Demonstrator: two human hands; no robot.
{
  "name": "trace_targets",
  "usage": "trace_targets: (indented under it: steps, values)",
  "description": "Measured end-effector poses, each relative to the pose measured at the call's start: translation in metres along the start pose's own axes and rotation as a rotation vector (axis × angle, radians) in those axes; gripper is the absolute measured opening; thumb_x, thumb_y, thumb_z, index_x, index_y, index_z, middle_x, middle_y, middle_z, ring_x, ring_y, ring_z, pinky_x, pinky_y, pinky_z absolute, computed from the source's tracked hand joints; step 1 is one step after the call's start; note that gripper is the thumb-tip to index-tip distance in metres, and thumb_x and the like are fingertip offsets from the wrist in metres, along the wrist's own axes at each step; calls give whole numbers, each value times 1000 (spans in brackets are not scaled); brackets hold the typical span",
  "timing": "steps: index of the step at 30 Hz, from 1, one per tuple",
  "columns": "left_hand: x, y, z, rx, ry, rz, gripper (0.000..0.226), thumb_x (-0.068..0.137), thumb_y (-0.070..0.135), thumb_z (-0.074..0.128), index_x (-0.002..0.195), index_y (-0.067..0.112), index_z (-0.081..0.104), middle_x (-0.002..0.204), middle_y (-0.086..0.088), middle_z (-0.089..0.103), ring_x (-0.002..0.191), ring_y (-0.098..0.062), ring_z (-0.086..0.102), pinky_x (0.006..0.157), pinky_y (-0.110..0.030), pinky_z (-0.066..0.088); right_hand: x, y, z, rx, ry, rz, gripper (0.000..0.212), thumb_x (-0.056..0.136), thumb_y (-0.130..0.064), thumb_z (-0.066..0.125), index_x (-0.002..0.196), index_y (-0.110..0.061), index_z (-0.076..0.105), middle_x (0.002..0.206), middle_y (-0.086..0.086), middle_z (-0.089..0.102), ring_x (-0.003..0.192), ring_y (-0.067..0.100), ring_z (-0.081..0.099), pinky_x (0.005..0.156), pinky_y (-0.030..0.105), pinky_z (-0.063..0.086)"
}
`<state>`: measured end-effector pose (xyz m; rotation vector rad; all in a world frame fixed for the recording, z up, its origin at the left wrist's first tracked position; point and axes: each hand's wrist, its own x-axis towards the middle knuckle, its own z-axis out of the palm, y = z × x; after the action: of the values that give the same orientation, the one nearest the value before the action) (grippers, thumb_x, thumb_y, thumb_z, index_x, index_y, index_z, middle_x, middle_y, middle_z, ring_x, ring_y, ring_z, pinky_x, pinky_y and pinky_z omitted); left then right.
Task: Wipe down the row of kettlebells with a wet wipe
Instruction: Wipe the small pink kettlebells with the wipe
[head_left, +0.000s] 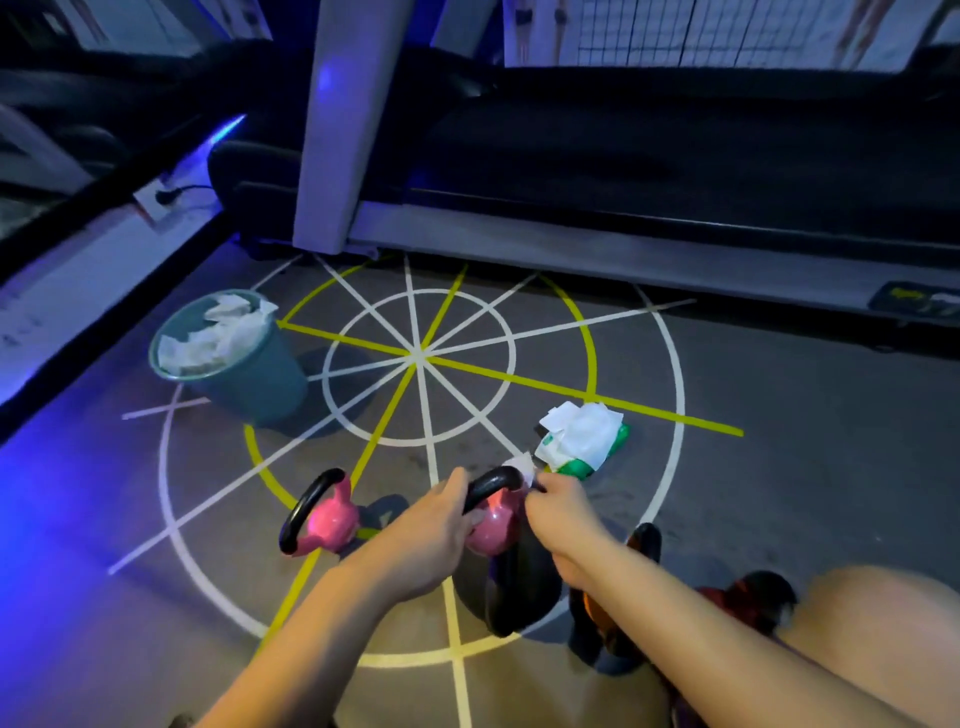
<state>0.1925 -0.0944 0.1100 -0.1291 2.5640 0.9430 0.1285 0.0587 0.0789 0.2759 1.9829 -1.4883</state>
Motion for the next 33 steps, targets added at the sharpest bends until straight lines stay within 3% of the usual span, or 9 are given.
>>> trace_targets:
  steps: [6, 10, 14, 18, 22, 25, 29, 31, 33]
  values:
    - [-2, 1, 0, 40, -2, 6, 8, 107, 27, 43, 103, 25, 36, 102, -2, 53, 95, -19, 57, 87, -44, 46, -8, 4, -6, -107, 48, -356, 45, 99, -4, 48, 126, -35, 68, 114, -11, 69, 97, 3, 62, 74, 7, 45]
    - [2, 9, 0, 63, 7, 22, 9, 107, 28, 43, 102, 24, 36, 101, -3, 54, 93, -21, 57, 83, -43, 46, 1, 12, -11, -224, 77, -429, 47, 98, -2, 47, 126, -34, 67, 105, -12, 69, 90, 5, 60, 81, 15, 44]
    - [6, 27, 5, 86, 22, 21, 20, 105, 31, 46, 111, 12, 40, 99, -9, 56, 85, -22, 55, 71, -35, 38, 7, 13, -12, -136, 41, -237, 40, 99, -1, 46, 105, -29, 73, 96, -2, 75, 87, 12, 68, 64, 15, 53]
    - [9, 29, 6, 85, 36, -19, 21, 106, 33, 46, 110, 14, 40, 99, -8, 58, 85, -22, 57, 69, -35, 39, -5, 5, -18, -163, 117, -425, 45, 101, -5, 47, 116, -43, 66, 92, -10, 73, 67, 3, 60, 63, 14, 49]
    - [6, 27, 1, 21, 39, -42, 17, 104, 30, 50, 112, 16, 43, 94, -4, 61, 76, -13, 57, 59, -28, 39, -10, 12, -15, -301, 125, -646, 47, 97, -2, 51, 131, -31, 65, 122, -17, 66, 109, -4, 60, 98, 17, 46]
    - [5, 26, 5, 44, 29, -38, 21, 104, 31, 50, 114, 14, 44, 94, -6, 61, 75, -15, 57, 59, -29, 41, -3, 18, -19, -326, 151, -513, 47, 97, -4, 49, 131, -33, 65, 91, -14, 71, 73, 5, 62, 67, 19, 48]
    - [5, 27, 16, 35, 87, -52, 24, 104, 33, 52, 115, 13, 48, 97, -4, 58, 83, -19, 56, 70, -30, 40, -9, 16, -22, -265, 150, -566, 48, 97, -3, 50, 127, -36, 67, 83, -12, 70, 59, 1, 58, 53, 13, 42]
    - [5, 21, 12, 27, 82, -44, 20, 102, 27, 54, 117, 14, 53, 104, -4, 63, 93, -22, 60, 78, -32, 44, -22, 12, -18, -297, 127, -750, 50, 93, 1, 54, 124, -35, 69, 89, -18, 71, 68, -8, 59, 64, 7, 43]
    - [3, 16, 6, -18, 70, -18, 26, 91, 20, 55, 116, 16, 61, 106, -5, 69, 98, -22, 65, 85, -38, 53, -31, 14, -12, -413, 62, -927, 51, 88, 6, 59, 123, -30, 71, 113, -26, 66, 100, -22, 56, 90, 1, 39]
